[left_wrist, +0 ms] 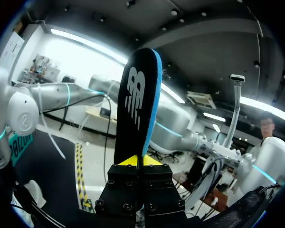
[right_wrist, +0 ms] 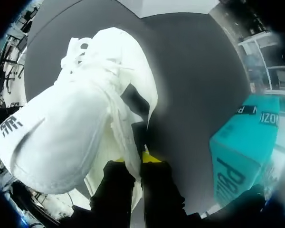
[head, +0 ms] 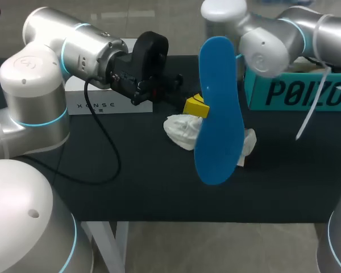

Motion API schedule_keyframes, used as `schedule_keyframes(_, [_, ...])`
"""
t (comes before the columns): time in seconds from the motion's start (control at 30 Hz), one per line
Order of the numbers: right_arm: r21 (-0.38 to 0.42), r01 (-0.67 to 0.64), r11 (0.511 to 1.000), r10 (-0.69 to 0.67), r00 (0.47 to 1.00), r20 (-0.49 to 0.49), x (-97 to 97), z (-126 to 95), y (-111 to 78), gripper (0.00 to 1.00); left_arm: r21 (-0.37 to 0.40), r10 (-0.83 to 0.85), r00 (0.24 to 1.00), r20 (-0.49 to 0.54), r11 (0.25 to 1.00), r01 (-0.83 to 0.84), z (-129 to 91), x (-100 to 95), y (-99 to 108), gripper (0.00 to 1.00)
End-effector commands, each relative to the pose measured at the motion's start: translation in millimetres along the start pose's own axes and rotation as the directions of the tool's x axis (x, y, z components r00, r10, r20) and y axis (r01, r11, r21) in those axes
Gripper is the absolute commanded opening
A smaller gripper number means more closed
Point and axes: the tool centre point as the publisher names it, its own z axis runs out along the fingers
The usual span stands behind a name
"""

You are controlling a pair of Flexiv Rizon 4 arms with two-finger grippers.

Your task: Take the shoe out of the shoebox, open the shoe tongue, remove and reinsert the insole, then place the shoe into the shoebox

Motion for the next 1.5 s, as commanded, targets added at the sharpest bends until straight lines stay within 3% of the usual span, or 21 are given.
schedule_keyframes(0.03, [0.104, -0.614, 0.782, 0.620, 0.748, -0.237, 0.8, -8.0, -5.6, 0.00, 0.000, 0.000, 1.000, 0.000, 1.000, 0.000, 0.8, -0.8, 0.3, 0.00])
schedule_keyframes(0.07, [0.102, -0.681, 0.725, 0.679, 0.682, -0.271, 2.9, -9.1, -7.1, 0.00, 0.000, 0.000, 1.000, 0.000, 1.000, 0.000, 0.8, -0.8, 0.3, 0.00])
schedule_keyframes(0.17, [0.131, -0.783, 0.608, 0.786, 0.569, -0.244, 6.8, -8.7, -9.8, 0.00, 0.000, 0.000, 1.000, 0.000, 1.000, 0.000, 0.8, -0.8, 0.3, 0.00])
schedule_keyframes(0.23, [0.138, -0.844, 0.518, 0.836, 0.466, -0.289, 7.5, -6.3, -13.2, 0.00, 0.000, 0.000, 1.000, 0.000, 1.000, 0.000, 0.8, -0.8, 0.3, 0.00])
schedule_keyframes(0.33, [0.145, -0.894, 0.423, 0.884, 0.373, -0.281, 9.6, -5.9, -13.1, 0.00, 0.000, 0.000, 1.000, 0.000, 1.000, 0.000, 0.8, -0.8, 0.3, 0.00])
schedule_keyframes(0.5, [0.148, -0.913, 0.380, 0.881, 0.309, -0.358, 13.2, -4.4, -6.8, 0.00, 0.000, 0.000, 1.000, 0.000, 1.000, 0.000, 0.8, -0.8, 0.3, 0.00])
schedule_keyframes(0.8, [0.145, -0.920, 0.363, 0.882, 0.289, -0.373, 11.2, 1.1, 1.6, 0.00, 0.000, 0.000, 1.000, 0.000, 1.000, 0.000, 0.8, -0.8, 0.3, 0.00])
schedule_keyframes(1.2, [0.147, -0.874, 0.464, 0.852, 0.394, -0.344, 9.8, 17.4, 7.5, 0.00, 0.000, 0.000, 1.000, 0.000, 1.000, 0.000, 0.8, -0.8, 0.3, 0.00])
schedule_keyframes(1.5, [0.081, -0.844, 0.530, 0.810, 0.476, -0.341, 7.1, 5.6, 10.5, 0.00, 0.000, 0.000, 1.000, 0.000, 1.000, 0.000, 0.8, -0.8, 0.3, 0.00])
